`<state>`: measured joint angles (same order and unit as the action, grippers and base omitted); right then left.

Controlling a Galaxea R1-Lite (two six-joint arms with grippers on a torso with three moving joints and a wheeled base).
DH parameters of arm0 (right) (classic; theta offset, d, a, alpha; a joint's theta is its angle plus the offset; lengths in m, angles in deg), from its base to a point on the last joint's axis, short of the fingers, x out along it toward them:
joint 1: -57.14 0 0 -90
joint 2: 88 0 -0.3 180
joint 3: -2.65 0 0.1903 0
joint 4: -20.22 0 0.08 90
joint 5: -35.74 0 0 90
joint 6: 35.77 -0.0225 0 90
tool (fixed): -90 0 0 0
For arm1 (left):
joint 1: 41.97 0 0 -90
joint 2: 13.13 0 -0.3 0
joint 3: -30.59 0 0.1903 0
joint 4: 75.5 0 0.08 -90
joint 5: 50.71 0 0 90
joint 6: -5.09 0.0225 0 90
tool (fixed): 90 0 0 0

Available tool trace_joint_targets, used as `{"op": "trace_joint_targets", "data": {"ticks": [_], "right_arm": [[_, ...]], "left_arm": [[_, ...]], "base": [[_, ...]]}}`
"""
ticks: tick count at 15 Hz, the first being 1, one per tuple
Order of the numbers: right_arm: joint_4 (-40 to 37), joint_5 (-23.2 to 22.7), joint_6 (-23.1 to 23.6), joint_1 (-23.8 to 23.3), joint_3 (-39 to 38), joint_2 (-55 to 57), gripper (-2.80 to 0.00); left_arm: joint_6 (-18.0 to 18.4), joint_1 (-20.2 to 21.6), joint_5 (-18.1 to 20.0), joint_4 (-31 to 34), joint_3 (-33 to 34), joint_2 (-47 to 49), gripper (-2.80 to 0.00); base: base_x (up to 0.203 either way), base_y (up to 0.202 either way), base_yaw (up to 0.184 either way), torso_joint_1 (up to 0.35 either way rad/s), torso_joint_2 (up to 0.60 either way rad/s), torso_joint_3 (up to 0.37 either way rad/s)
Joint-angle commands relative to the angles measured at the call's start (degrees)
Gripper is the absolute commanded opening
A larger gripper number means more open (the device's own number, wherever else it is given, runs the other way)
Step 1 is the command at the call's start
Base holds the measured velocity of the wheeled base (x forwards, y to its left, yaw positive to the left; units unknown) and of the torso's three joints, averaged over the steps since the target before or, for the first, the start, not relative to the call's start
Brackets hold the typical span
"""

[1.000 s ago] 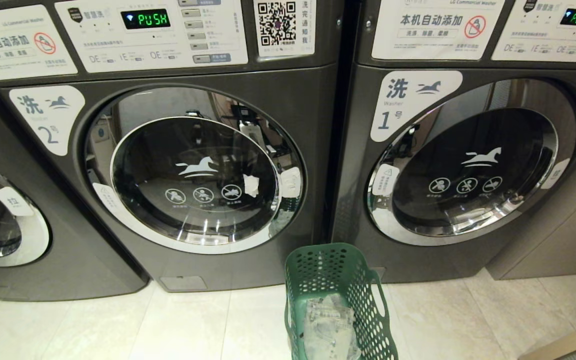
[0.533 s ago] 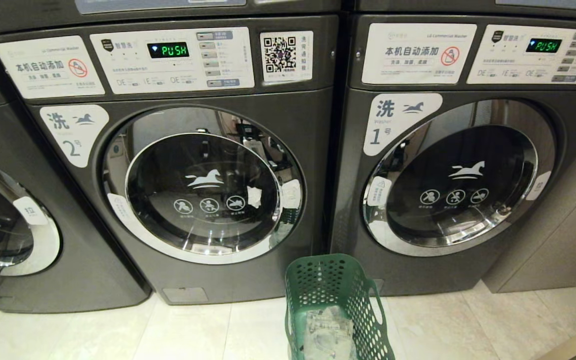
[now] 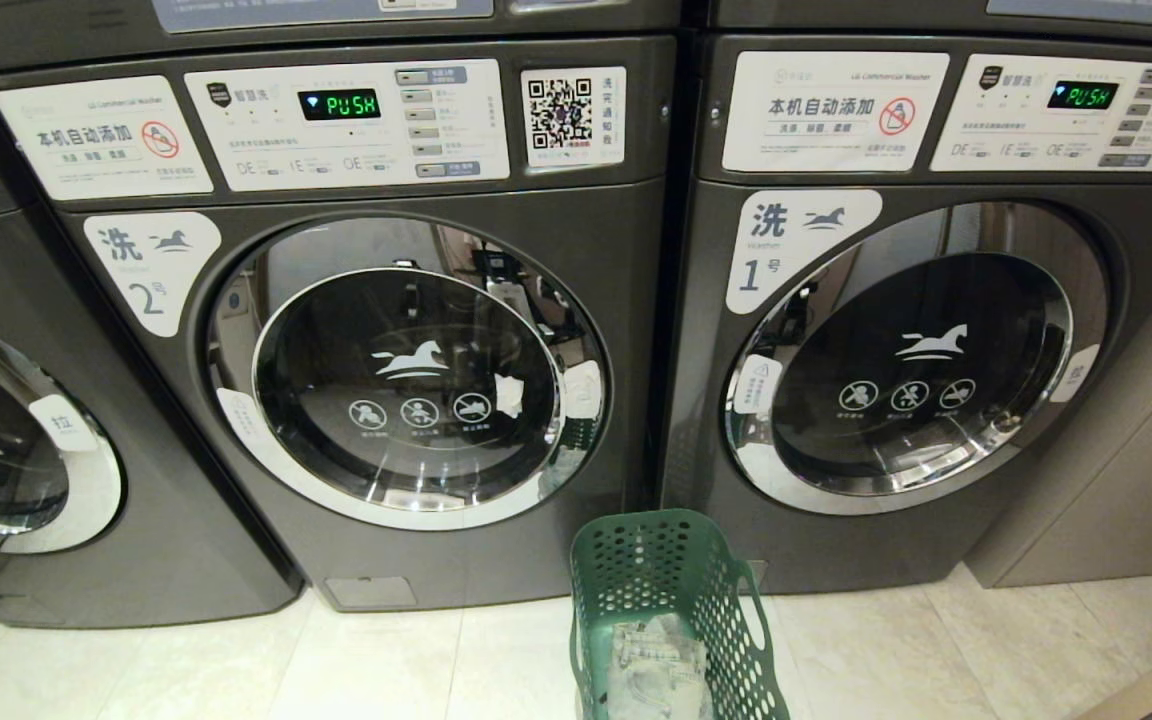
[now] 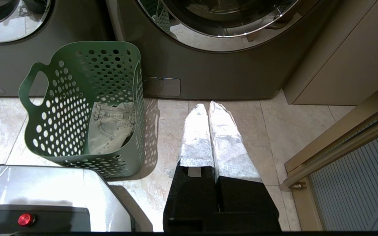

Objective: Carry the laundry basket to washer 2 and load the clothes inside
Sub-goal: Open the lid of the washing machine

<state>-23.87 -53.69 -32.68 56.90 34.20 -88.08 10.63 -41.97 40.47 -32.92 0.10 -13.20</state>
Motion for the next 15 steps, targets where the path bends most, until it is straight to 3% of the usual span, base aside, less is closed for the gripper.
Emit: {"op": "trace_joint_targets", "data": {"ticks": [1,15], "right_arm": [[-0.1,0.0,0.3,0.1,0.0,0.1,-2.80],[-0.1,0.0,0.2,0.1,0.0,0.1,-2.80]], "left_arm": [[0.1,0.0,0.0,0.2,0.0,0.0,-2.80],[0.2,0.0,-0.1,0.2,-0.1,0.1,-2.80]], "base": [[0.000,0.000,0.000,0.000,0.00,0.000],[0.000,0.000,0.000,0.000,0.00,0.000]]}}
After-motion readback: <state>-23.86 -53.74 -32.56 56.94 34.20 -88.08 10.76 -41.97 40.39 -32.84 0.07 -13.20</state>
